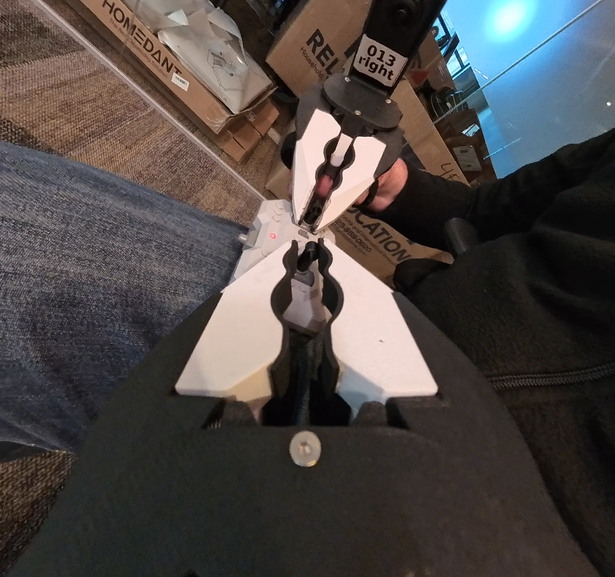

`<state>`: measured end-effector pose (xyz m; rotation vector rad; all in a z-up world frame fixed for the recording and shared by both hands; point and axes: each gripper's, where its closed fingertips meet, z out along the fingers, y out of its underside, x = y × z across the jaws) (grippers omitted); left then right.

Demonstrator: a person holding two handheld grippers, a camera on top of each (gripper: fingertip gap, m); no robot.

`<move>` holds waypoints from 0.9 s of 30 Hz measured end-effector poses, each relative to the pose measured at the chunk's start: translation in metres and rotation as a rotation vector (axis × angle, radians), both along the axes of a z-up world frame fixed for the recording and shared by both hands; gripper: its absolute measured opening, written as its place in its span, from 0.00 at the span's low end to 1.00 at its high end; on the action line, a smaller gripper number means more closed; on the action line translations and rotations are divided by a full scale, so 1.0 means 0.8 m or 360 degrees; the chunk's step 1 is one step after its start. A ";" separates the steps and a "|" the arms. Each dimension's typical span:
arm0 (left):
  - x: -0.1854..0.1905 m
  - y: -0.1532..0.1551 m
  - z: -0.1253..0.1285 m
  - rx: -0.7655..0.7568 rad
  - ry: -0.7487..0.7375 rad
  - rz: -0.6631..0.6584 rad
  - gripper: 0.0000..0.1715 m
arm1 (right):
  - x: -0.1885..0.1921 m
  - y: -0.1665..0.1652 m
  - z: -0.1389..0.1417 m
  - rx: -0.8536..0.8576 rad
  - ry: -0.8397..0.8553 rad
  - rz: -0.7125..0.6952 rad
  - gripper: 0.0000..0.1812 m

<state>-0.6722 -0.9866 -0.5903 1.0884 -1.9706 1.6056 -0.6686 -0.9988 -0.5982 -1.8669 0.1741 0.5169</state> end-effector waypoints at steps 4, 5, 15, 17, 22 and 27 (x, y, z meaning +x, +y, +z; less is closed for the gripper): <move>0.003 0.001 -0.002 -0.0028 0.0118 0.0010 0.06 | 0.002 0.000 -0.002 -0.0016 0.0117 -0.0018 0.03; 0.004 0.001 -0.001 -0.0055 0.0175 0.0013 0.06 | 0.004 0.001 -0.001 -0.0012 0.0166 -0.0028 0.03; 0.003 0.000 -0.001 -0.0044 0.0186 -0.0006 0.06 | 0.003 0.000 -0.002 -0.0005 0.0182 -0.0021 0.03; 0.003 0.001 -0.001 -0.0049 0.0188 -0.0006 0.06 | 0.003 0.000 -0.002 -0.0004 0.0184 -0.0020 0.03; 0.003 0.001 -0.001 -0.0051 0.0185 -0.0002 0.06 | 0.003 0.001 -0.002 -0.0007 0.0168 -0.0017 0.03; 0.002 0.001 -0.001 -0.0054 0.0175 0.0006 0.06 | 0.003 0.001 -0.002 -0.0014 0.0134 -0.0022 0.03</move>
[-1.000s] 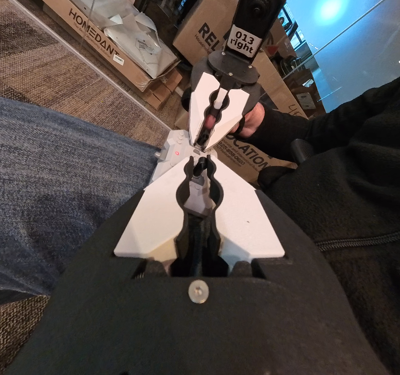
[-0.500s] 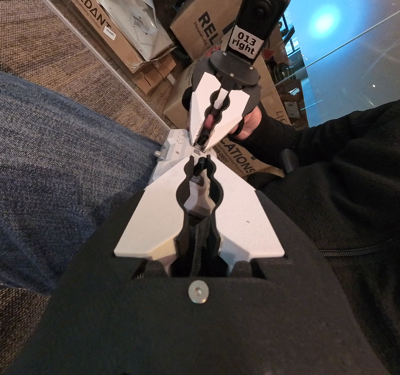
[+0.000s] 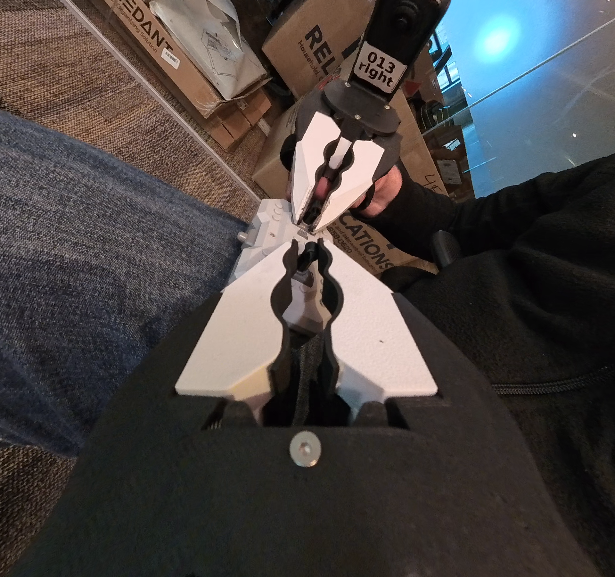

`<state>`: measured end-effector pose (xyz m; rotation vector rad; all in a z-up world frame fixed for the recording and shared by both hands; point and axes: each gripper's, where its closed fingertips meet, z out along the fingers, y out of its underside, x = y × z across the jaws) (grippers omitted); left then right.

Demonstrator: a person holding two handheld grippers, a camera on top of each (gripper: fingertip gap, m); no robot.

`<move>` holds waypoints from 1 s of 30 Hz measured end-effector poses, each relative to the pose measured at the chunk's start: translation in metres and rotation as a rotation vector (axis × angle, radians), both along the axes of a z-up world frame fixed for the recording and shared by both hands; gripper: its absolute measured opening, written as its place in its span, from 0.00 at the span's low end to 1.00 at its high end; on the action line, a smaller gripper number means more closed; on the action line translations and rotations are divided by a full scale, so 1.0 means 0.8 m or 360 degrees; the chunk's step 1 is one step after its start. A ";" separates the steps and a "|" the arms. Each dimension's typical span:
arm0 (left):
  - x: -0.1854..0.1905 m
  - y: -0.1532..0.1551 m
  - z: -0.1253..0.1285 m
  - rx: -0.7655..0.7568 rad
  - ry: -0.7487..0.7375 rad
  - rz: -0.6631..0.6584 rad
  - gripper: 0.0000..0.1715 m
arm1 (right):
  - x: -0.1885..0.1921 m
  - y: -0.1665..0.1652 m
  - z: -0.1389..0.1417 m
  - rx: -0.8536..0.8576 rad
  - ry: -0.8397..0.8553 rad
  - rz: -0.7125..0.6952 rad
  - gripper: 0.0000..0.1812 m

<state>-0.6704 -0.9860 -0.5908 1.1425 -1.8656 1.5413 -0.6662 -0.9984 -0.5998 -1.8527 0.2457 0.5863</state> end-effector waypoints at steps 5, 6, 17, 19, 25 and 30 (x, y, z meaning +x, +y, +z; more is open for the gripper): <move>-0.001 -0.001 0.001 -0.0024 -0.0024 0.0032 0.06 | 0.001 0.000 0.001 -0.0006 -0.0019 -0.0005 0.03; -0.002 -0.001 0.001 -0.0023 -0.0030 0.0036 0.06 | 0.001 0.000 0.000 -0.0009 -0.0036 -0.0006 0.03; -0.006 -0.001 0.007 -0.0095 -0.0099 0.0072 0.08 | -0.004 -0.002 0.001 -0.0003 -0.0345 -0.0007 0.03; -0.007 -0.002 0.008 -0.0122 -0.0074 0.0072 0.07 | -0.003 -0.002 0.000 -0.0030 -0.0424 -0.0003 0.03; -0.007 -0.002 0.007 -0.0101 -0.0081 0.0056 0.06 | -0.005 -0.001 0.000 -0.0029 -0.0533 0.0017 0.03; -0.009 -0.004 0.007 -0.0086 -0.0097 0.0047 0.06 | -0.007 -0.002 -0.001 -0.0026 -0.0614 0.0005 0.03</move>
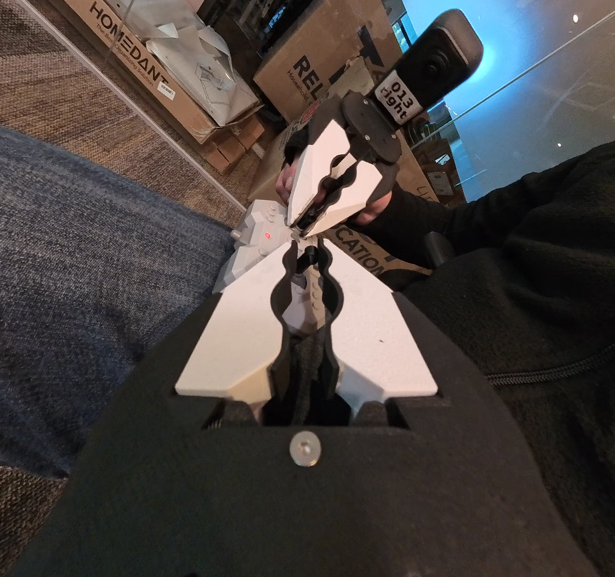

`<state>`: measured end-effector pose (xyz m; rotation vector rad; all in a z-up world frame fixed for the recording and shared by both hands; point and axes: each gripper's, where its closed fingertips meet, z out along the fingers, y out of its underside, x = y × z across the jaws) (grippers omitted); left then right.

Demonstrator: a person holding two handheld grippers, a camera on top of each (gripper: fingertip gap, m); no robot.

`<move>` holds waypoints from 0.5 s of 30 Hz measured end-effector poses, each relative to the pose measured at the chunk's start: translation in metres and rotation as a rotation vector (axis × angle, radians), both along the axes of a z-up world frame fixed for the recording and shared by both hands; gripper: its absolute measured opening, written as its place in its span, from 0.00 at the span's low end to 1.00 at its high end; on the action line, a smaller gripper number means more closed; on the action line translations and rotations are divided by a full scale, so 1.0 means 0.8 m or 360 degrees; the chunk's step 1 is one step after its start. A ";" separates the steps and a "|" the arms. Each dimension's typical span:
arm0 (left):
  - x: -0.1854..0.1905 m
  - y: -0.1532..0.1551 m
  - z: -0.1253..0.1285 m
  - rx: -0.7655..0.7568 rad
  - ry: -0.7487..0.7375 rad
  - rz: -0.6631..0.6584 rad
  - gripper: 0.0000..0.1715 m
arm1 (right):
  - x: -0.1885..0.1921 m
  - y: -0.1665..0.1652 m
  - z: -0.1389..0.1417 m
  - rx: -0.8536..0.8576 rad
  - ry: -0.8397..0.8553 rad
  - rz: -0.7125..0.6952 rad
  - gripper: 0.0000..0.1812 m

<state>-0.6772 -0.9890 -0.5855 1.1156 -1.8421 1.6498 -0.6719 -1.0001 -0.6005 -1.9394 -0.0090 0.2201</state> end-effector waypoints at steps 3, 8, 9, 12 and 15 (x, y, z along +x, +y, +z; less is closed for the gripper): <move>0.000 0.000 0.000 -0.0023 0.0055 -0.0005 0.06 | -0.002 0.000 0.000 0.0004 -0.0107 0.0005 0.03; 0.001 0.001 0.000 -0.0061 0.0093 0.0012 0.05 | -0.002 0.000 0.001 0.0014 -0.0129 0.0003 0.03; 0.001 0.001 0.000 -0.0055 0.0074 0.0018 0.06 | -0.002 0.000 0.002 0.0029 -0.0117 0.0000 0.03; 0.003 0.002 0.003 -0.0074 0.0051 0.0037 0.07 | -0.002 0.001 0.003 0.0053 -0.0056 -0.0009 0.03; 0.002 0.001 0.003 -0.0087 0.0049 0.0030 0.05 | -0.002 0.001 0.002 0.0037 -0.0086 -0.0003 0.03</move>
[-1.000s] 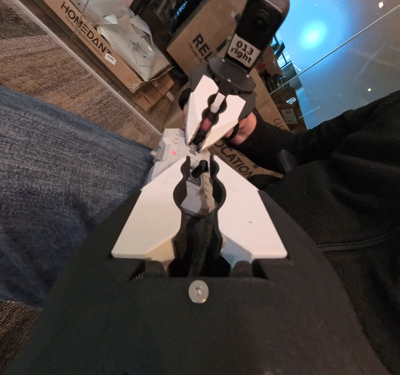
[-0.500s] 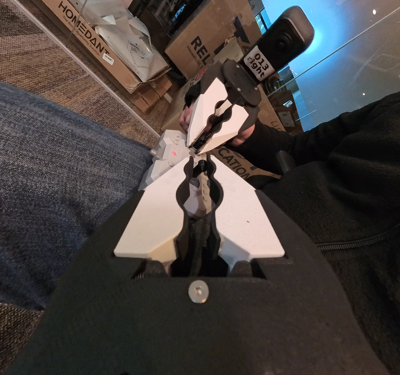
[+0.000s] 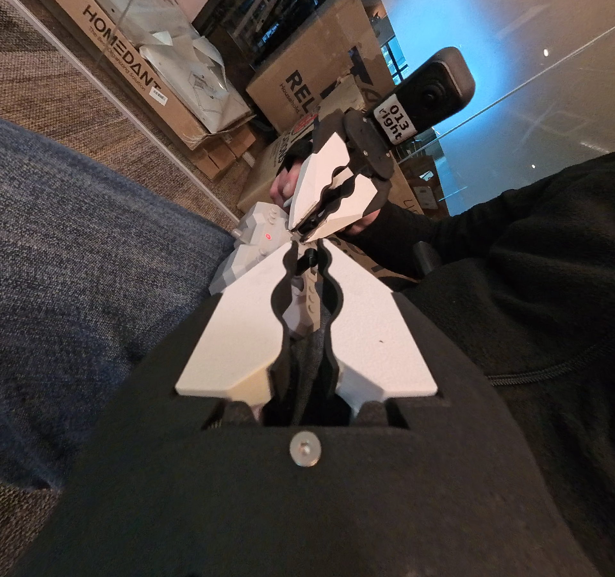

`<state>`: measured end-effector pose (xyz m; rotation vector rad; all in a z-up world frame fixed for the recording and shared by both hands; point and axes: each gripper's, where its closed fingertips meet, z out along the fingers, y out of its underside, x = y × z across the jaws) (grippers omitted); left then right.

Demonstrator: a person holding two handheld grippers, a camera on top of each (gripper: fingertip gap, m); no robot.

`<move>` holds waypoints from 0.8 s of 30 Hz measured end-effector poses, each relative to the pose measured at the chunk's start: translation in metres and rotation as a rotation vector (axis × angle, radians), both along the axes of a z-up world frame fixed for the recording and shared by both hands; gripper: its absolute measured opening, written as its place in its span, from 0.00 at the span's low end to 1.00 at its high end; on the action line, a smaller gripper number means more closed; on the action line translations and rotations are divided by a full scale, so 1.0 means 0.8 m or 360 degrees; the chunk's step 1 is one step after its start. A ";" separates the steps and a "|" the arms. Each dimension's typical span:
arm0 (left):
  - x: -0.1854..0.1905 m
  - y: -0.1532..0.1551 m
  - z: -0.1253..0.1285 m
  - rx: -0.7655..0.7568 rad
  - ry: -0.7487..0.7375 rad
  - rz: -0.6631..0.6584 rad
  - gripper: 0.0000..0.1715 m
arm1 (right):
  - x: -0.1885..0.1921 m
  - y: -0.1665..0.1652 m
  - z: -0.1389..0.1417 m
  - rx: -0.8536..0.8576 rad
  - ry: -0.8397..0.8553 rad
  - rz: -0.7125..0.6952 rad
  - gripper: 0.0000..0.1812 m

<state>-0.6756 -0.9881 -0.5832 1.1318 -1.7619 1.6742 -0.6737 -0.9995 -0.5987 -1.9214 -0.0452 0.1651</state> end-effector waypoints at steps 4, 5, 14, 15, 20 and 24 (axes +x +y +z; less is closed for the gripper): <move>-0.001 -0.001 -0.002 0.0027 -0.0001 -0.0021 0.05 | -0.002 -0.001 -0.001 -0.0027 -0.0035 0.0025 0.03; -0.001 -0.002 -0.002 0.0019 0.0020 -0.0030 0.05 | -0.003 -0.001 -0.001 -0.0031 -0.0062 0.0036 0.03; 0.001 -0.001 -0.001 0.0000 0.0075 -0.0027 0.05 | -0.004 -0.001 0.000 -0.0011 -0.0073 0.0030 0.03; 0.001 -0.001 -0.001 -0.0007 0.0071 -0.0023 0.05 | -0.004 -0.001 0.000 -0.0005 -0.0073 0.0029 0.03; -0.002 -0.001 0.000 -0.0001 0.0028 -0.0027 0.06 | -0.005 -0.001 0.001 -0.0007 -0.0096 0.0033 0.03; -0.001 -0.002 -0.001 -0.0004 0.0073 -0.0040 0.05 | -0.006 -0.002 0.000 -0.0026 -0.0119 0.0062 0.03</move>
